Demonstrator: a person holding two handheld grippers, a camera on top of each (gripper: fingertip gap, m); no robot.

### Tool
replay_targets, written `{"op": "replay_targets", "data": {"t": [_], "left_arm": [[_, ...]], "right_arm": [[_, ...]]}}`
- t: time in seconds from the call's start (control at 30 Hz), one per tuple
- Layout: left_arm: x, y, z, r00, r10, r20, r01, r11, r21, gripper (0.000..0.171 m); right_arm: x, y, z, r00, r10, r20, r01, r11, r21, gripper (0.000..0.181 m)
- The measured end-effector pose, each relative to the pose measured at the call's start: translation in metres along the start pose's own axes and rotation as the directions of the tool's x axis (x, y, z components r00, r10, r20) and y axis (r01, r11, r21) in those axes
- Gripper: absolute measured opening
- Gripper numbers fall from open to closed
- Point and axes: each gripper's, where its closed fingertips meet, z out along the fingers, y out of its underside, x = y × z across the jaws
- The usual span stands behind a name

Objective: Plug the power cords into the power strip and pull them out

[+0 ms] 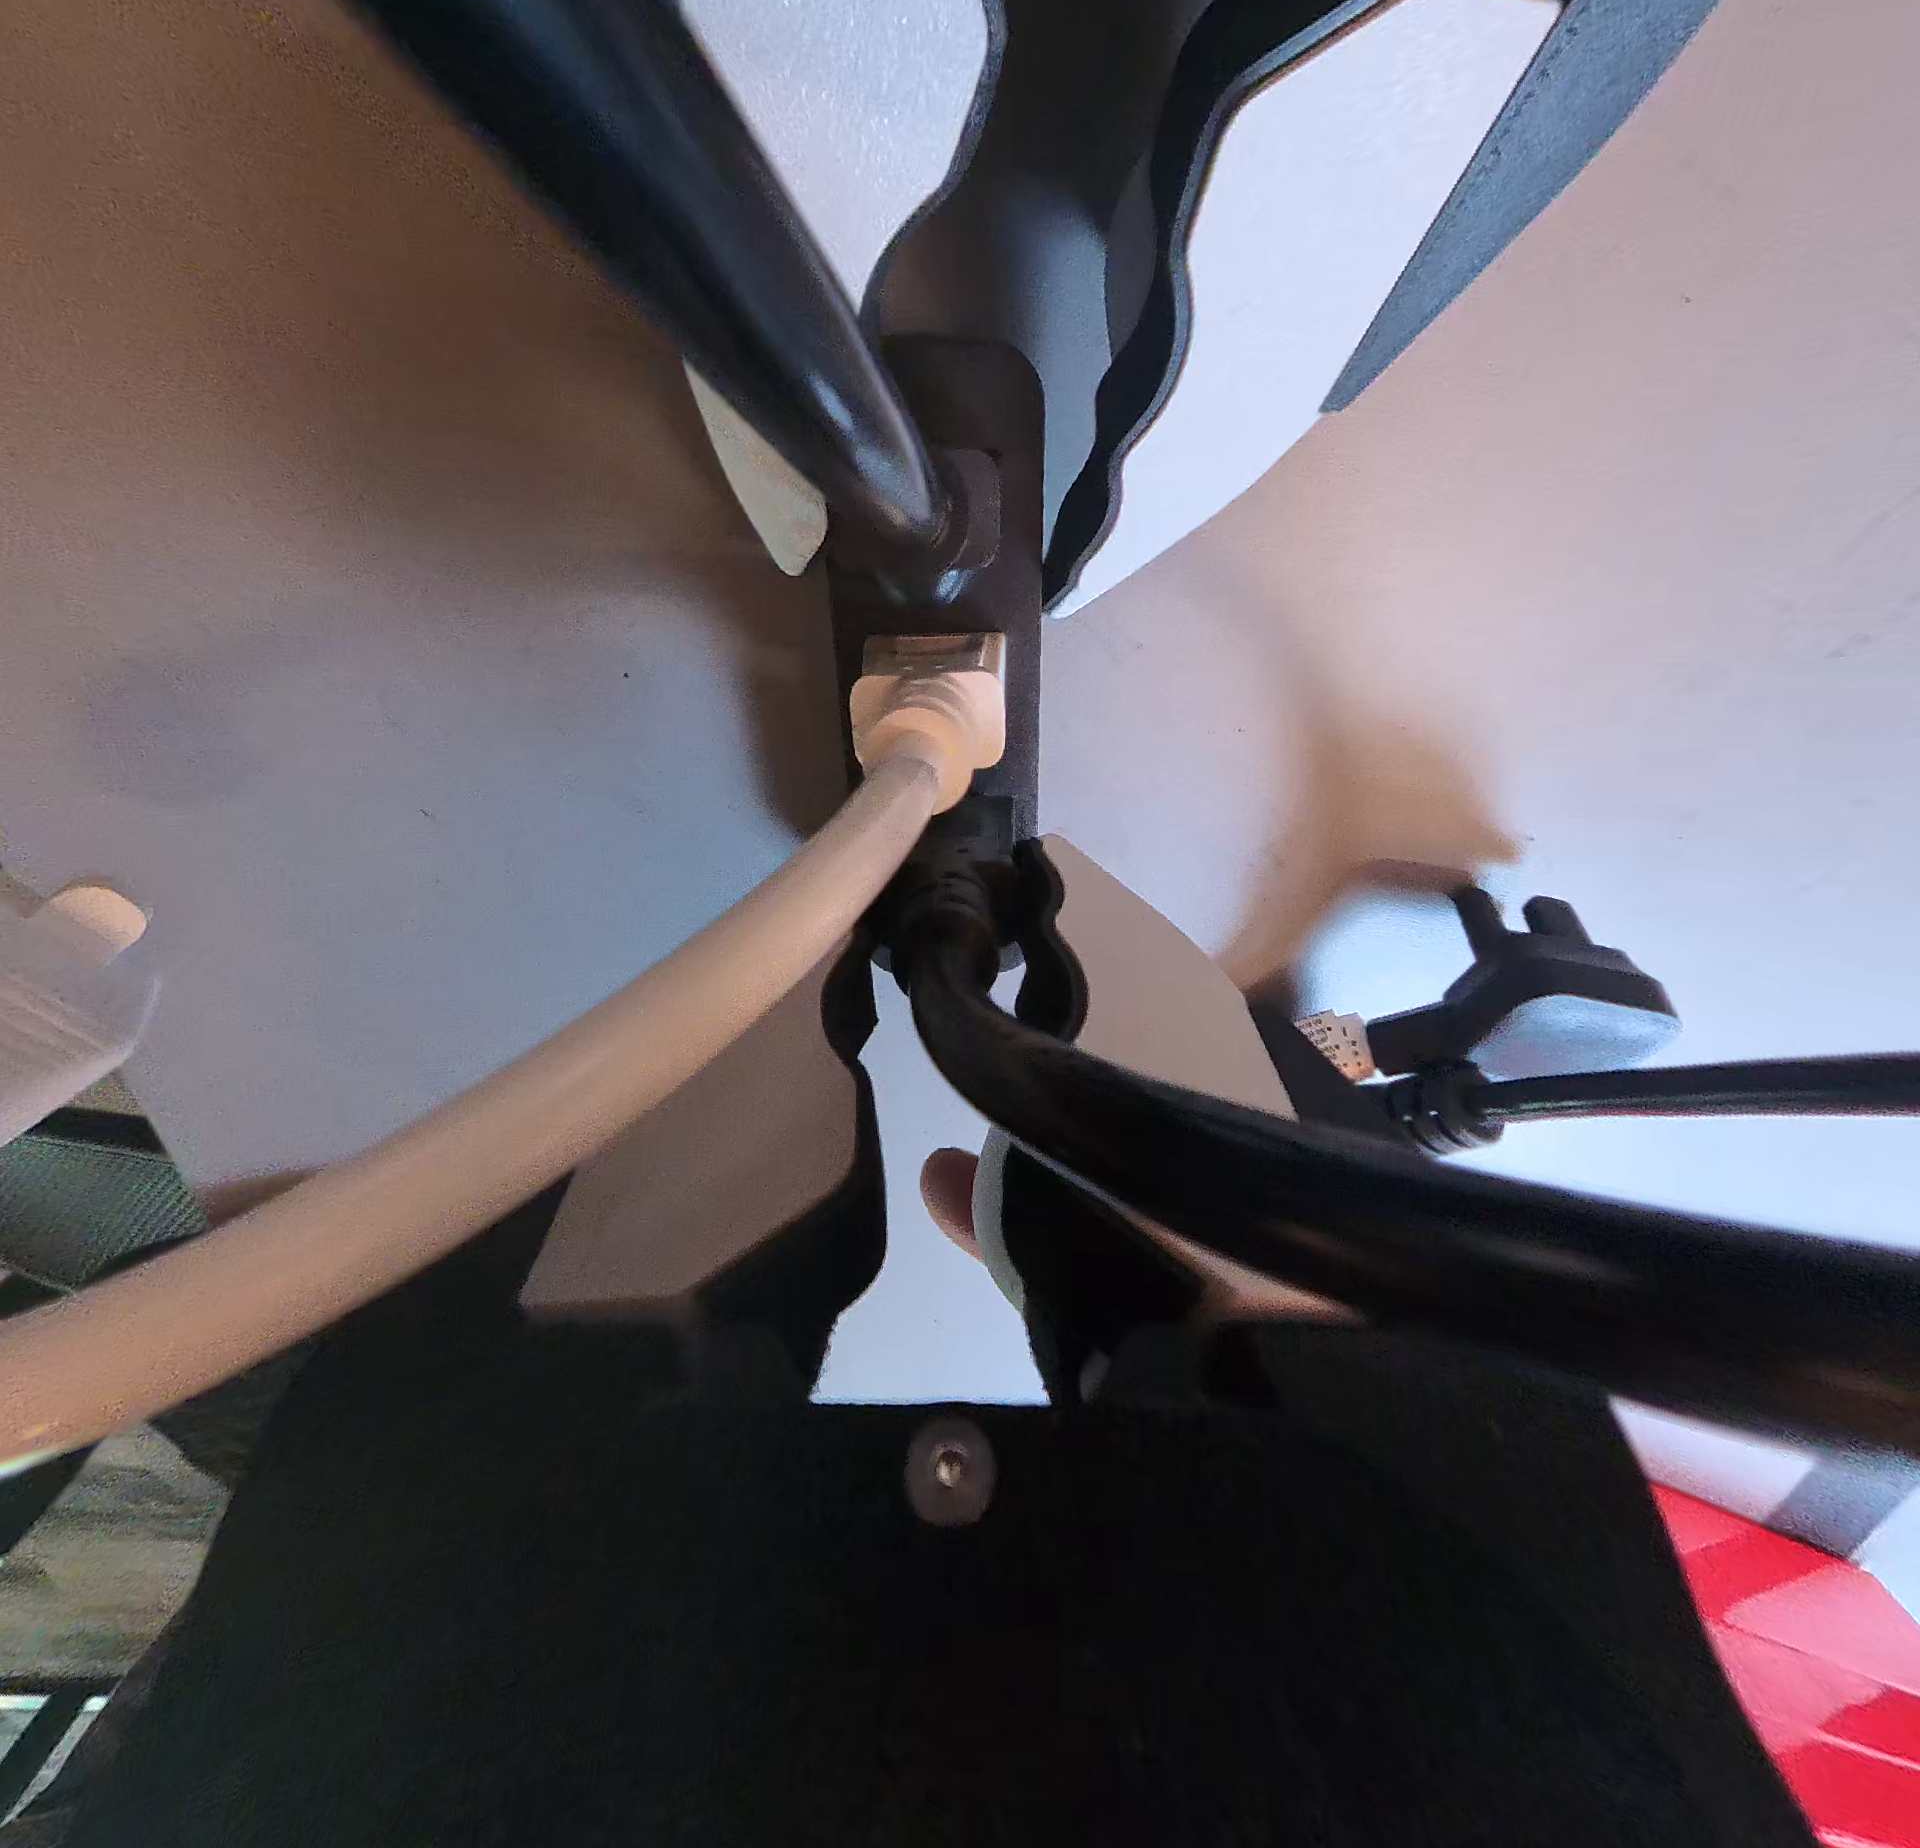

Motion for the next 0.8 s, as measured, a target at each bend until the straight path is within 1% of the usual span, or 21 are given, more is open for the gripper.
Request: {"op": "replay_targets", "data": {"t": [0.07, 0.13, 0.2, 0.27, 0.33, 0.47, 0.57, 0.77, 0.8], "left_arm": [[-0.0016, 0.0, -0.0014, 0.999, 0.01, 0.036, -0.011, 1.0, 0.017, 0.042], [-0.008, -0.0001, -0.0051, 0.994, 0.031, 0.101, -0.034, 0.999, 0.022, 0.041], [-0.008, -0.0003, -0.005, 0.993, 0.033, 0.114, -0.036, 0.999, 0.031, 0.041], [-0.0075, -0.0003, -0.0046, 0.99, 0.047, 0.132, -0.051, 0.998, 0.028, 0.041], [-0.0074, -0.0001, -0.0047, 0.99, 0.042, 0.132, -0.046, 0.998, 0.031, 0.041], [-0.0069, 0.0002, -0.0046, 0.992, 0.028, 0.126, -0.032, 0.999, 0.034, 0.041], [-0.0072, 0.0001, -0.0046, 0.992, 0.013, 0.123, -0.018, 0.999, 0.038, 0.041], [-0.0066, 0.0, -0.0047, 0.993, -0.006, 0.122, 0.001, 0.999, 0.041, 0.041], [-0.0065, 0.0, -0.0047, 0.993, -0.007, 0.121, 0.002, 0.999, 0.041, 0.041]], "right_arm": [[0.002, -0.0008, 0.0002, 0.999, 0.036, 0.013, -0.037, 0.999, 0.022, 0.026], [0.0077, -0.0016, 0.0003, 0.999, 0.052, -0.011, -0.051, 0.998, 0.044, 0.027], [0.0064, -0.0011, 0.0003, 0.999, 0.042, -0.021, -0.042, 0.998, 0.037, 0.027], [0.0066, -0.0014, 0.0005, 0.999, 0.054, -0.003, -0.054, 0.997, 0.046, 0.027], [0.0072, -0.0015, 0.0008, 0.997, 0.078, 0.019, -0.079, 0.995, 0.06, 0.026], [0.006, 0.0008, 0.0003, 0.995, 0.096, 0.01, -0.097, 0.991, 0.091, 0.027], [0.0072, -0.0006, 0.0012, 0.992, 0.117, 0.04, -0.121, 0.988, 0.099, 0.027], [0.0061, -0.002, 0.0014, 0.99, 0.133, 0.036, -0.137, 0.978, 0.155, 0.028], [0.0054, -0.0006, 0.0036, 0.99, 0.136, 0.033, -0.139, 0.98, 0.145, 0.036]]}}
